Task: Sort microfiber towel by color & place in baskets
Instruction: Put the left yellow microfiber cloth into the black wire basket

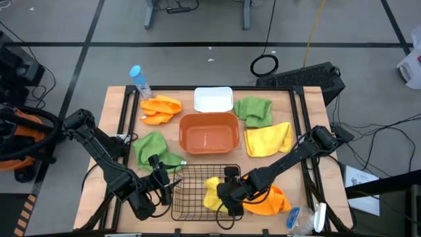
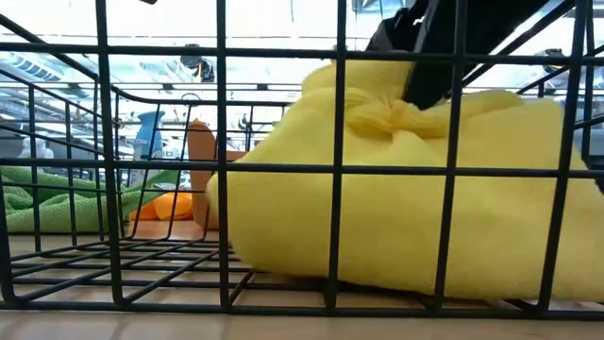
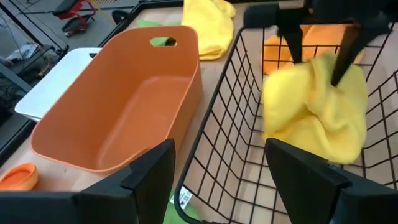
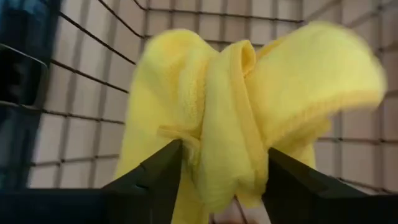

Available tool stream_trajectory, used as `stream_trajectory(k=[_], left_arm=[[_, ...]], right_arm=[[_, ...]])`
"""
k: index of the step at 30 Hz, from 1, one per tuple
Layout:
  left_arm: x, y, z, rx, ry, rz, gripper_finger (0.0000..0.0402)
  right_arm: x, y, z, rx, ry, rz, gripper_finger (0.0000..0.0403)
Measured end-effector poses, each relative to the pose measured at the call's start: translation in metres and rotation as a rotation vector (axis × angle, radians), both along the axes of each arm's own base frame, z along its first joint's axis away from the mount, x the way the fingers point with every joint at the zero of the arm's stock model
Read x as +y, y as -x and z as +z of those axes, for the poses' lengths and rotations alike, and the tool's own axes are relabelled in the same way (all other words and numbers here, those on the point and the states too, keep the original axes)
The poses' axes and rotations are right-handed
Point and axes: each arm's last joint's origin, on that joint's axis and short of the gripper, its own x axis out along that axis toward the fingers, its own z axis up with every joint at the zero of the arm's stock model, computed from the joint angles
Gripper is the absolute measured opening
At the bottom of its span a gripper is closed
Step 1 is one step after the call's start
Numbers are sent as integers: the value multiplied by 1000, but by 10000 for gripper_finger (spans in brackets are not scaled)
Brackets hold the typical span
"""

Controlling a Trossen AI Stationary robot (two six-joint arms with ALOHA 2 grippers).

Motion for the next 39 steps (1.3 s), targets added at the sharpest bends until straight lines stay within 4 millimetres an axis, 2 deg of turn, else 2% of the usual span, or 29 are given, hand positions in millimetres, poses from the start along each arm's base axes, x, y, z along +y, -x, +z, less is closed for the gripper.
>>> stream_trajectory(k=[9,15,18,21,27,31,35,39], left_arm=[[1,0,-4,4,-4,0,256],[0,0,-4,2,-3,0,256],[-1,-1,-3,-6,3,-4,256],[-1,-1,-3,0,-10,-14,256],[-5,-5,0,-22,-20,-56,256],[-8,-7,2,-45,-21,-83,256],[-8,-8,3,-46,-22,-84,256],[-8,-8,3,-46,-21,-83,256]], right_arm=[[-2,21,47,-167,84,-56,210],[4,28,55,-193,83,-51,209],[10,29,50,-191,77,-43,198],[16,24,34,-140,67,-42,167],[15,11,1,-55,87,-67,66],[11,2,-13,-7,54,-67,9],[8,-1,-15,-4,38,-70,21],[8,1,-3,-46,22,-63,46]])
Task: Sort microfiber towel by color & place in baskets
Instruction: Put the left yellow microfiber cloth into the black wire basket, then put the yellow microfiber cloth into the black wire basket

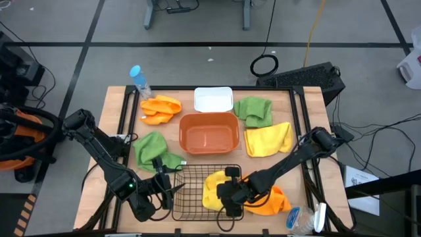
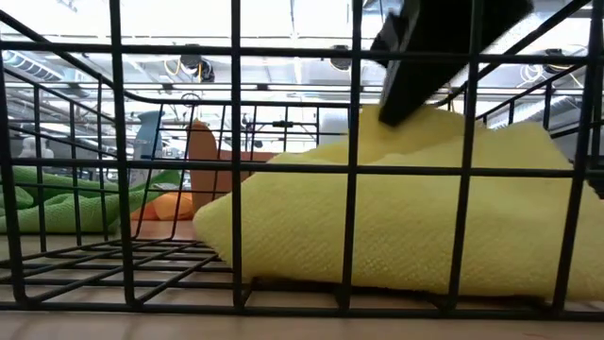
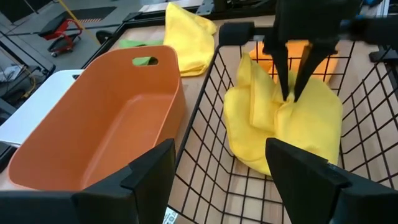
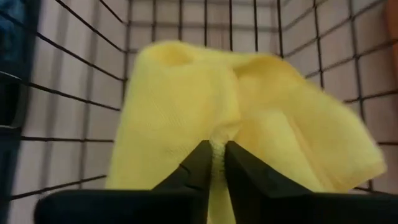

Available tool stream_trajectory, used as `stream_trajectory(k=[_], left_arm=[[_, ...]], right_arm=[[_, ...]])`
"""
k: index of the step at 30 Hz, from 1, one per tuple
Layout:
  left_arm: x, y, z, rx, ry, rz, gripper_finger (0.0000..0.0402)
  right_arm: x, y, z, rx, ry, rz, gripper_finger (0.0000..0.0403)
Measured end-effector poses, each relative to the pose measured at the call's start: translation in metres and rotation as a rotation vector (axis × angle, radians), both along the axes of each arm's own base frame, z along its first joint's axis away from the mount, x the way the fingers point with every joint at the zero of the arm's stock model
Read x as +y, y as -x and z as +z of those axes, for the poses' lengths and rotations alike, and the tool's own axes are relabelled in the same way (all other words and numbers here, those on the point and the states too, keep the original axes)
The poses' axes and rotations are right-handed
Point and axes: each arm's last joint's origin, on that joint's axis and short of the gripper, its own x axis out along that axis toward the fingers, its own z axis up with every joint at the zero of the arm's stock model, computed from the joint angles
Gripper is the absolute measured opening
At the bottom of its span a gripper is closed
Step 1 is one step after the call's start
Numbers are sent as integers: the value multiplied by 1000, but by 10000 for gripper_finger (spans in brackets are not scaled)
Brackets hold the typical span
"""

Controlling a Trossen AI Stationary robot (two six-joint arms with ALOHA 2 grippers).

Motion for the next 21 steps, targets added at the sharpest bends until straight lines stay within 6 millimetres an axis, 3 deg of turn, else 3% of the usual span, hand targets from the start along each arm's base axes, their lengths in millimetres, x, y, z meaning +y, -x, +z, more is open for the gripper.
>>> stream_trajectory(k=[13,21], left_arm=[[0,0,0,0,1,1,256],[0,0,0,-1,3,2,256]], right_arm=[[0,19,44,-100,-10,39,144],[-7,60,73,-79,134,-59,175]])
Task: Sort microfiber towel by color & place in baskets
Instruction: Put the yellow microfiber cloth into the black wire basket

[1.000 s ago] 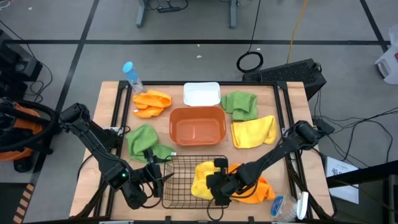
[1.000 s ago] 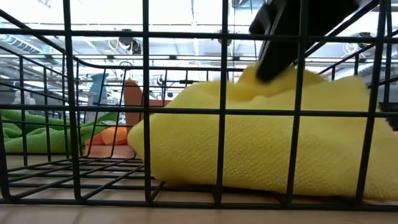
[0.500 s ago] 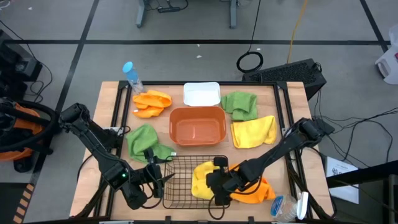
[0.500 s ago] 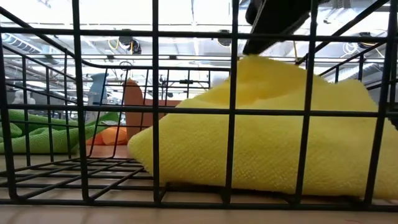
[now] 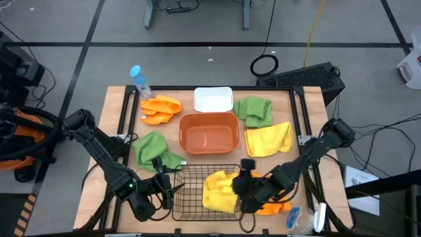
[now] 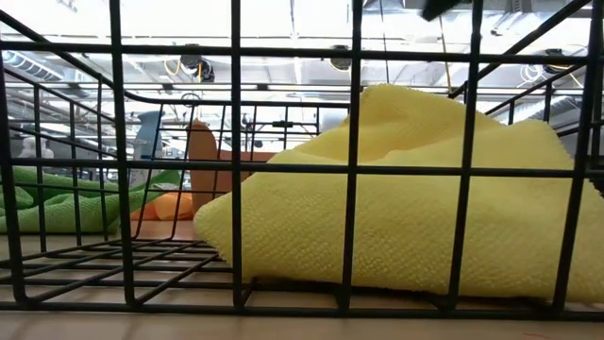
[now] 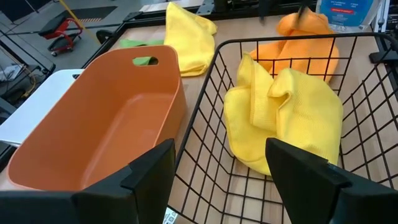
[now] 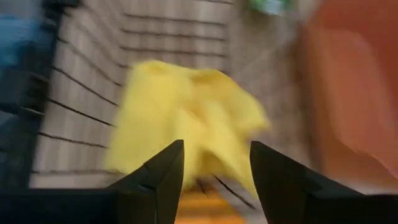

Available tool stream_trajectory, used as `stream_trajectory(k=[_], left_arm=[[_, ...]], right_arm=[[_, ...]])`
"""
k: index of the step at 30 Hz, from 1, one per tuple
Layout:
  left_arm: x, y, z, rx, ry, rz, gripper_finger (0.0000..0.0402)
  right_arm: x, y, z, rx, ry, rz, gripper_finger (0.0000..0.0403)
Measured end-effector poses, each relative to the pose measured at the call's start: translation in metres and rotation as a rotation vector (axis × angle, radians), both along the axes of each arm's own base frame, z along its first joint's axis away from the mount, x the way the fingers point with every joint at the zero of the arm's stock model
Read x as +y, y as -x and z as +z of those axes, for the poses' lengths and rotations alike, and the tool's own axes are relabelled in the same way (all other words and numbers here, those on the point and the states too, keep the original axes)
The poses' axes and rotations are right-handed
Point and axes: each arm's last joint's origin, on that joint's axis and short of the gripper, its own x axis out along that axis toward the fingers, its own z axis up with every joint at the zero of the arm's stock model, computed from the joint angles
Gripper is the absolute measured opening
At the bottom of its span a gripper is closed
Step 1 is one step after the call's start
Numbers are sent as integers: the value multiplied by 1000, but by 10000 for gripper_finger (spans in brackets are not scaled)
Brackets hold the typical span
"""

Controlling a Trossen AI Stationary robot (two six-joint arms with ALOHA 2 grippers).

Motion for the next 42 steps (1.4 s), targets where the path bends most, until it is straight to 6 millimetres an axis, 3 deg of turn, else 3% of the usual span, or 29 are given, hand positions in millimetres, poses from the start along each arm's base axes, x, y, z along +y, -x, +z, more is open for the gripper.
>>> stream_trajectory(k=[5,12,16,20,28,33,38,42], left_arm=[[0,0,0,-1,2,1,256],[0,0,0,-3,4,1,256],[0,0,0,-3,4,1,256],[0,0,0,-4,5,1,256],[-1,-1,0,-7,8,0,256],[-1,-1,0,-8,8,1,256],[-1,-1,1,-12,10,-1,256],[-1,-1,1,-12,11,-1,256]], right_arm=[[-17,32,-4,84,205,-266,165],[-37,44,-50,205,276,-353,160],[-54,49,-82,275,241,-364,168],[-77,61,-100,261,166,-375,181],[-115,95,-112,151,37,-444,240],[-132,110,-131,165,-14,-508,274],[-144,120,-151,173,-24,-605,275],[-149,126,-160,156,-50,-665,253]])
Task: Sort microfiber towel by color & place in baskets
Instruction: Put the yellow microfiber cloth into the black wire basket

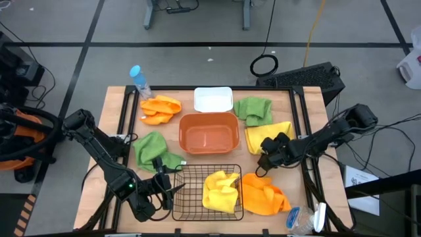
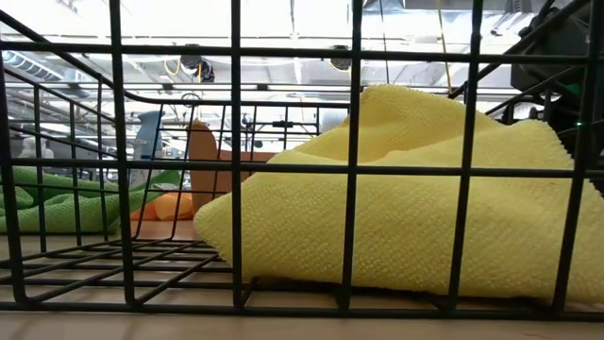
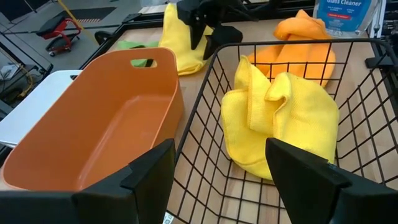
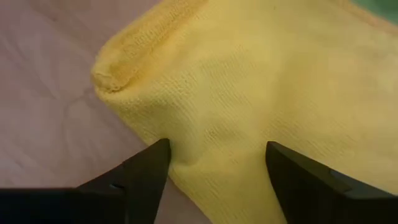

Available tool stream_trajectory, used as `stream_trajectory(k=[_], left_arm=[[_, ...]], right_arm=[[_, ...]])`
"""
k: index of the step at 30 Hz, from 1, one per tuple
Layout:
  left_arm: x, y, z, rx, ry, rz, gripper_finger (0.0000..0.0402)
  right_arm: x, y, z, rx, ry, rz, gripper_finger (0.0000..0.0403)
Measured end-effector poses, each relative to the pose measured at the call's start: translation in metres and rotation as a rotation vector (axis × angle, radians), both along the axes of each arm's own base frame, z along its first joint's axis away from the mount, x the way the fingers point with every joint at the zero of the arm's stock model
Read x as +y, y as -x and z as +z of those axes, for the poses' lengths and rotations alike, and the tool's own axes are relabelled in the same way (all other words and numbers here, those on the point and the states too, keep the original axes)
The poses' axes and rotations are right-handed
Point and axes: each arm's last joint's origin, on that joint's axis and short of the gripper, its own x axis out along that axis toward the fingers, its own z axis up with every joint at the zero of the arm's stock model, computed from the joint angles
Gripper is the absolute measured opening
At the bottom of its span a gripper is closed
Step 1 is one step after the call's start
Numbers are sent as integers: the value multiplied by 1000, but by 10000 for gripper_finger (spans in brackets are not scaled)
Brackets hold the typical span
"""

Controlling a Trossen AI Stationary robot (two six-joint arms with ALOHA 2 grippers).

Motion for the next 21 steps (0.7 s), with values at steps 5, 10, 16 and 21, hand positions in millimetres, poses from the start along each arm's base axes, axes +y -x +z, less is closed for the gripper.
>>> stream_trajectory(k=[5,10,16,21], left_arm=[[0,0,0,0,0,0,256],[0,0,0,0,0,0,256],[0,0,0,0,0,0,256],[0,0,0,1,0,0,256]], right_arm=[[-1,3,-7,-45,-47,-48,188],[-1,2,-9,-88,-36,-82,83],[2,-5,-7,-165,-17,-42,13],[11,-14,0,-198,-41,25,4]])
